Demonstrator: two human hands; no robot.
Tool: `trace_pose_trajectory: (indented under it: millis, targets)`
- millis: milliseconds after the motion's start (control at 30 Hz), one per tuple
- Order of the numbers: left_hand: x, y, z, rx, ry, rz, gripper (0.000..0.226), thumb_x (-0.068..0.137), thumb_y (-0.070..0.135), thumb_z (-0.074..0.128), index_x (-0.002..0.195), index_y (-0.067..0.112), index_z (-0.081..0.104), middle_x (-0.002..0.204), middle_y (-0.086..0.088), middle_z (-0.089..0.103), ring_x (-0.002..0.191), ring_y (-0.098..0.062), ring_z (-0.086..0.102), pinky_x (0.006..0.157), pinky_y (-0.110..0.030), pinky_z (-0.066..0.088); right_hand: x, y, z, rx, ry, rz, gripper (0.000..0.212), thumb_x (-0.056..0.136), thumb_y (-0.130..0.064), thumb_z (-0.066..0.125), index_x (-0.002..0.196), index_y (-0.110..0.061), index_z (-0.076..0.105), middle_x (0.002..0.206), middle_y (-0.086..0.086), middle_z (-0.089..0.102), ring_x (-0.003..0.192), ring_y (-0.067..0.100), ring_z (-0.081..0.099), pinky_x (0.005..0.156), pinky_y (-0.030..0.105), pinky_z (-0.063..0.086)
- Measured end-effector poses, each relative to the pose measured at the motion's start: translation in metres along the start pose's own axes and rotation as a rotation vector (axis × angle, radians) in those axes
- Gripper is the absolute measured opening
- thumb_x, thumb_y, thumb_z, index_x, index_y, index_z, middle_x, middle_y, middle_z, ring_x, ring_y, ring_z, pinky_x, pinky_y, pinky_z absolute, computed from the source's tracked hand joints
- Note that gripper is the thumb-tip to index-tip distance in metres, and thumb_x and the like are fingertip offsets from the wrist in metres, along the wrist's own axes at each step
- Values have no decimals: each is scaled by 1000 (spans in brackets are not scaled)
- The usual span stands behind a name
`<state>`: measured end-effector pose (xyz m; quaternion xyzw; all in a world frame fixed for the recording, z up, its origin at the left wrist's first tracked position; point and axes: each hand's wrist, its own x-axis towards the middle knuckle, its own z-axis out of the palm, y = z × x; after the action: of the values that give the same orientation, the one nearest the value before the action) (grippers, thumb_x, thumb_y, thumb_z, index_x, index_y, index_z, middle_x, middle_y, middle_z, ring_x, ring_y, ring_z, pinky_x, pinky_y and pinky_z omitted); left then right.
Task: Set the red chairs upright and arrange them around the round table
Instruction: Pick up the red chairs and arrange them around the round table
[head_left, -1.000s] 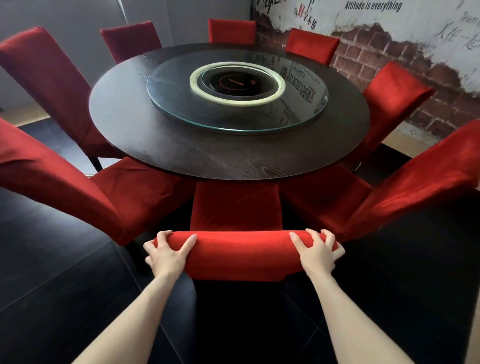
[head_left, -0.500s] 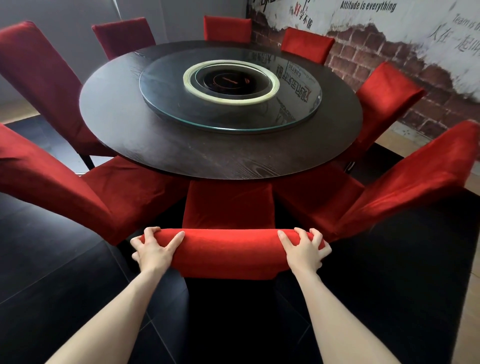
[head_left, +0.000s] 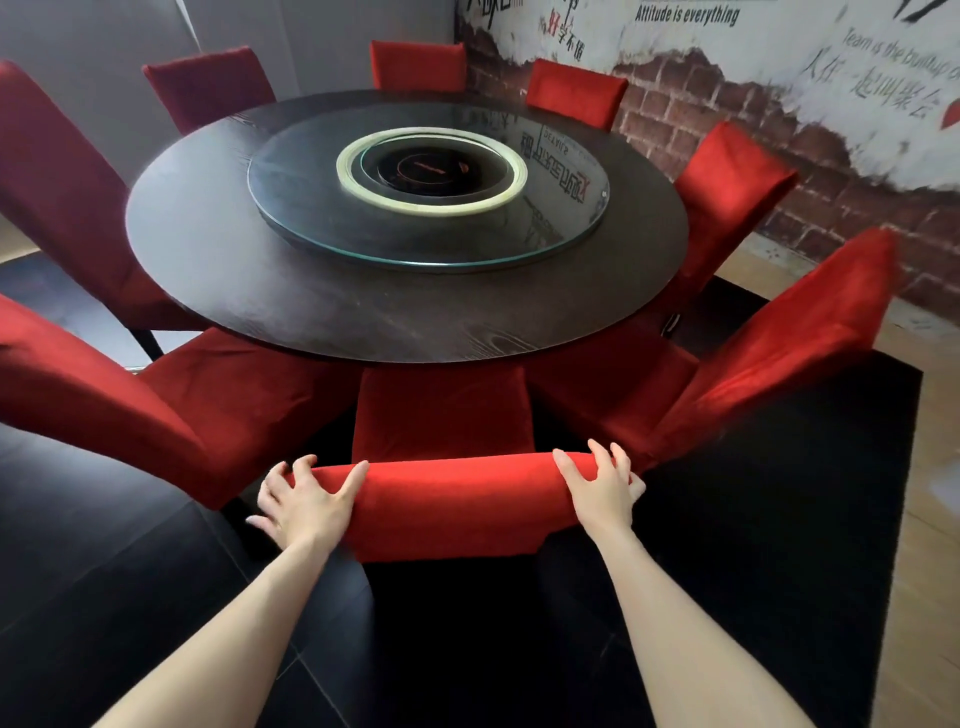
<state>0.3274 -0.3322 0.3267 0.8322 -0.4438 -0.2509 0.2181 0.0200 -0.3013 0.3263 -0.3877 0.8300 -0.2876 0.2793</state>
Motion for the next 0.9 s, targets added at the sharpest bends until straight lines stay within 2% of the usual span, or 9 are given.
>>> trace_pose_trajectory:
  millis: [167,433,600,900]
  targets:
    - [-18,37,2,43,-3,100,75,84,61,60,142,14,45,154,-14,28,148,-31,10,116,-54,-7,2,-3,-35,91,105,17,67,92,-55,56,147,-20,43,158,-2,27,140,29,24,104,42,34]
    - [-58,145,36,-104,-109,313,69,87,52,64,140,12,47,147,-15,37,141,-33,27,119,-51,7,30,-4,-111,212,218,-36,64,91,-54,58,143,-18,48,153,0,36,139,27,31,110,39,30]
    - [-95,236,74,-217,-145,428,69,87,52,64,140,11,46,147,-15,39,138,-33,31,117,-44,17,75,5,-189,244,314,-80,63,90,-56,58,141,-18,51,149,-1,42,137,25,35,108,38,33]
    - [-187,394,173,-441,-240,493,69,88,50,64,143,17,42,150,-6,33,141,-25,21,109,-41,30,178,45,-338,264,363,-168,64,89,-59,58,140,-20,52,149,0,42,136,23,38,110,42,34]
